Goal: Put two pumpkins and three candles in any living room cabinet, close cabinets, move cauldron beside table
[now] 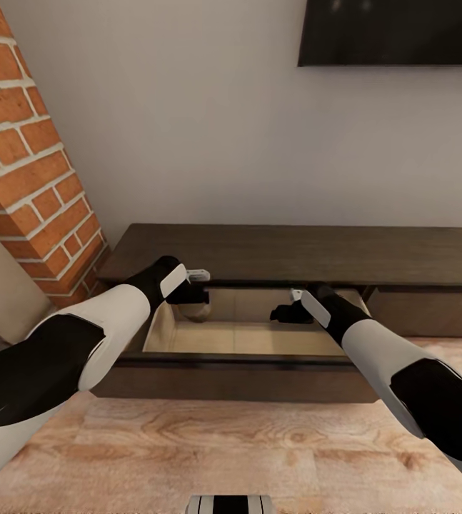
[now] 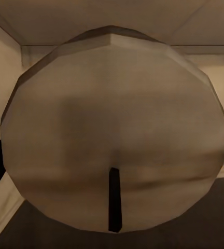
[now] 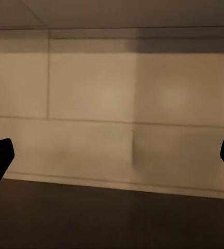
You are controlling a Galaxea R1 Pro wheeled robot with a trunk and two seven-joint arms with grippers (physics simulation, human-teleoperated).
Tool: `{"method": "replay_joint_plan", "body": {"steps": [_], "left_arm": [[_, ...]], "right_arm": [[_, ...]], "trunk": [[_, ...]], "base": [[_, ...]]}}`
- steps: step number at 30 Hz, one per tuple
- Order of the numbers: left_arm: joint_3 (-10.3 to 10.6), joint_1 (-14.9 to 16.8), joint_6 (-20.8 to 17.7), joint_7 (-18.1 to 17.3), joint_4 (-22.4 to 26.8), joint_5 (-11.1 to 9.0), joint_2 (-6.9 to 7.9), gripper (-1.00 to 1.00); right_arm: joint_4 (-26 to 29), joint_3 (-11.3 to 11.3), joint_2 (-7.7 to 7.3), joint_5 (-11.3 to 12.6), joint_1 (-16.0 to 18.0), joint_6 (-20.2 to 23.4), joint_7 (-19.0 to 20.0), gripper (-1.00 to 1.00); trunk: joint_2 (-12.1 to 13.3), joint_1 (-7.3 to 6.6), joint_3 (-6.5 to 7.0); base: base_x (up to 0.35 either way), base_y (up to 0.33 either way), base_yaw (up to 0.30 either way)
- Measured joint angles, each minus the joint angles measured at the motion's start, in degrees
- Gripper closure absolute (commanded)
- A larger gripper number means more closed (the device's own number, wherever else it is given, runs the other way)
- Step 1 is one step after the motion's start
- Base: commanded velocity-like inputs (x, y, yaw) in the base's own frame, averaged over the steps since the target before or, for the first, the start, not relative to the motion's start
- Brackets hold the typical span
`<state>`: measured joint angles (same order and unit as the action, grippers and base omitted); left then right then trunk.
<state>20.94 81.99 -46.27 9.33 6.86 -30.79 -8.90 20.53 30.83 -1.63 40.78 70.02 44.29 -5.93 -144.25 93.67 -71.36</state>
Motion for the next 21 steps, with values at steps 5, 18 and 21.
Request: {"method": "replay_joint_plan", "body": {"steps": [5,18,21], "left_arm": [[0.0,-0.1,0.2,0.0,0.0,0.1,-0.06,1.00],[0.1,-1.0,2.8,-0.1,0.0,0.1,-0.16,1.00],[0.1,-1.0,2.8,-0.1,0.0,0.1,-0.28,1.00]], "right_arm": [[-1.0,0.0,0.24,0.0,0.0,-0.3,0.1,-1.00],[-1.1,0.1,0.84,0.1,0.0,-0.4,0.2,-1.00],[-1.1,0.1,0.88,0.1,0.0,-0.4,0.2,-1.00]], "trunk": [[0.0,0.00,-0.45],[0.0,0.00,-1.55],[0.0,0.00,-1.61]], "base": [[0.000,0.000,0.000],[0.000,0.000,0.000],[0.000,0.000,0.000]]}}
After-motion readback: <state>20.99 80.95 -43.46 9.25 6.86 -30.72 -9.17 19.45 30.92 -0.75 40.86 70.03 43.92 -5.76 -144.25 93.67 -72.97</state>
